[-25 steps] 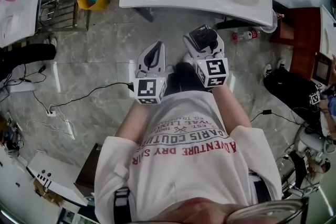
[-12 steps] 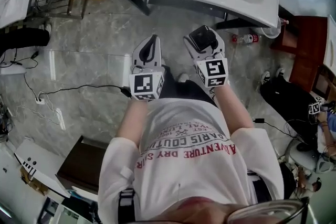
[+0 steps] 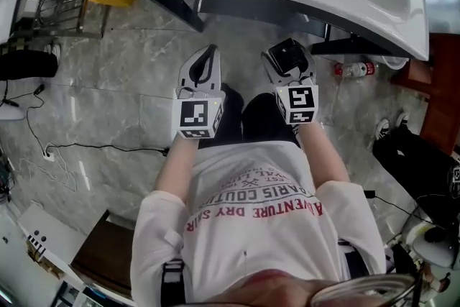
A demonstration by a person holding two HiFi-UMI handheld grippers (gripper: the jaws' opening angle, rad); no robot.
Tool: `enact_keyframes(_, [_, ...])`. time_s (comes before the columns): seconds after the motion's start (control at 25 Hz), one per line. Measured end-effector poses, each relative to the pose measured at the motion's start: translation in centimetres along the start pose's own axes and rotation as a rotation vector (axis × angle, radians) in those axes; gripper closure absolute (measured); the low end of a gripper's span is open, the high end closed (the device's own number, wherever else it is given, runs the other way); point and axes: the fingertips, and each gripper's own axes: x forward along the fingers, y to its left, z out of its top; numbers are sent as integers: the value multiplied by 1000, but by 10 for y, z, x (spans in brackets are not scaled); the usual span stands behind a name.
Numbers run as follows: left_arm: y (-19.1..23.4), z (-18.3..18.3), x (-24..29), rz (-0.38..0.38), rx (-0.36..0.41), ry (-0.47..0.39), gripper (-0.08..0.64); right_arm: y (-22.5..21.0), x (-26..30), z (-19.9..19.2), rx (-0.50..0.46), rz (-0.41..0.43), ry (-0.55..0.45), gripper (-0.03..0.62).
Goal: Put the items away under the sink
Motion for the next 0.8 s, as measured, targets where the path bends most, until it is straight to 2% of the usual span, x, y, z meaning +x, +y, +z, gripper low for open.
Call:
enact_keyframes(0.12, [13, -30, 30, -17, 38, -49, 532, -11, 41, -30, -16, -18, -33, 213])
enact_keyframes(0.32, [27, -69, 56, -33, 81, -110, 532, -25, 96, -59, -12, -67, -79, 213])
enact_keyframes(0.4, [35, -77, 63, -31, 99, -121, 532, -28, 113, -58, 3, -87, -92, 213])
enact_keyframes(0.56, [58, -88, 77, -16, 67, -126, 532, -32, 146, -46, 4, -115, -90, 213])
enact_keyframes(0.8, [80, -94, 87, -18, 85, -111, 532, -45, 189, -27, 19, -179, -107, 213])
